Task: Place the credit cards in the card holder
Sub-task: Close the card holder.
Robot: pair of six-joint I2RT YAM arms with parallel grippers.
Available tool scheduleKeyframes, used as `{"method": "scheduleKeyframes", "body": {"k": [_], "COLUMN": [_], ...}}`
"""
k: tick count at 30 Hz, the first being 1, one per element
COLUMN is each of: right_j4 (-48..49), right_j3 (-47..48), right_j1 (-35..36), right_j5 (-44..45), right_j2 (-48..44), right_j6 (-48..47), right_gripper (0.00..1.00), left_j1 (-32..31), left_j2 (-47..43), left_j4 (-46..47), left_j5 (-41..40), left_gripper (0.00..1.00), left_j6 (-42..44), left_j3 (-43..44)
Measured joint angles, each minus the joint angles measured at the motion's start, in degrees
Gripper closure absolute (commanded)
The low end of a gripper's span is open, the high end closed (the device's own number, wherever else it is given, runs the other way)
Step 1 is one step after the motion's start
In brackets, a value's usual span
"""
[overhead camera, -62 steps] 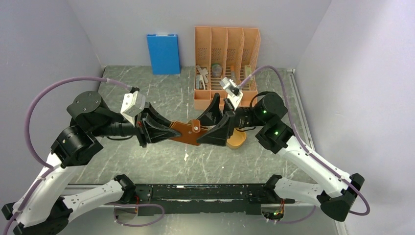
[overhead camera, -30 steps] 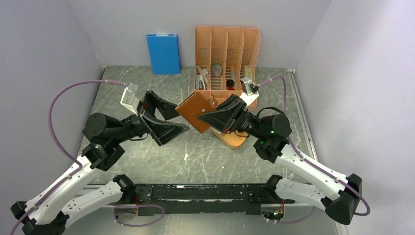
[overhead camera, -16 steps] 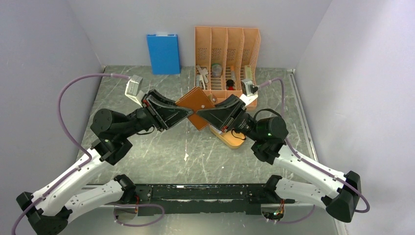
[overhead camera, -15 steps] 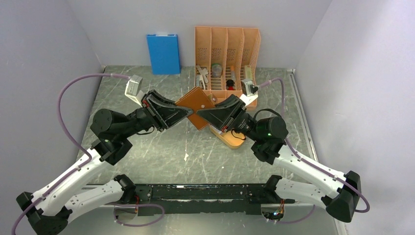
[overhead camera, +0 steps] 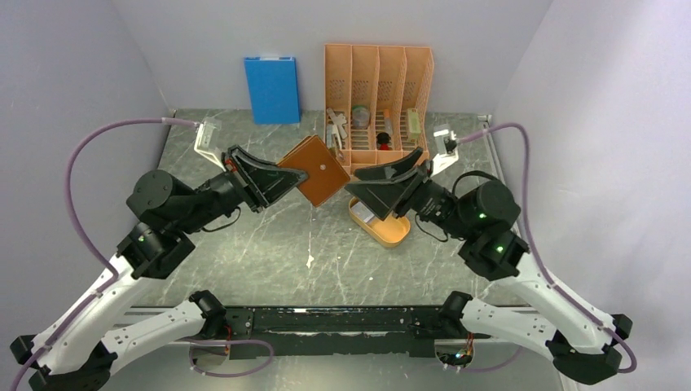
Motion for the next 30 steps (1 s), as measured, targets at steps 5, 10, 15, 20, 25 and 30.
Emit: {"method": "scheduleKeyframes", "body": {"k": [5,10,15,20,25,30], "right_j4": [-13.88,-21.94,-27.58,-32.63,-34.69,-35.69], "right_j3": [10.14,18.58,23.56,24.41,24.79,24.79], "right_j1": [0.00,0.00,0.00,0.00,0.00,0.00], "right_j5": [3.39,5.33,5.99,7.21,8.13,8.55], "right_j2": [1.29,6.82,13.86,17.22,17.25,16.44], "right_j6": [-8.90,-14.99,-18.36,-20.00,-20.92,-21.44], "right_gripper": [0.40,0.44,0.47,0.50,0.56,0.71], "left_j1": [0.00,0.00,0.00,0.00,0.00,0.00], "left_j2": [0.61,3.56,5.25,5.09,5.09,5.09], "left_j4": [-8.33,-16.79,-22.03,-24.39,-25.38,-25.64], "left_j5": [-1.53,-2.10,-2.51,-2.80,-3.13,-3.19], "left_gripper": [0.95,0.95,0.95,0.95,0.95,0.95], "left_j6": [1.25,2.14,2.71,2.95,3.13,3.17], "left_j3": [3.78,7.85,9.16,9.35,9.62,9.62]}}
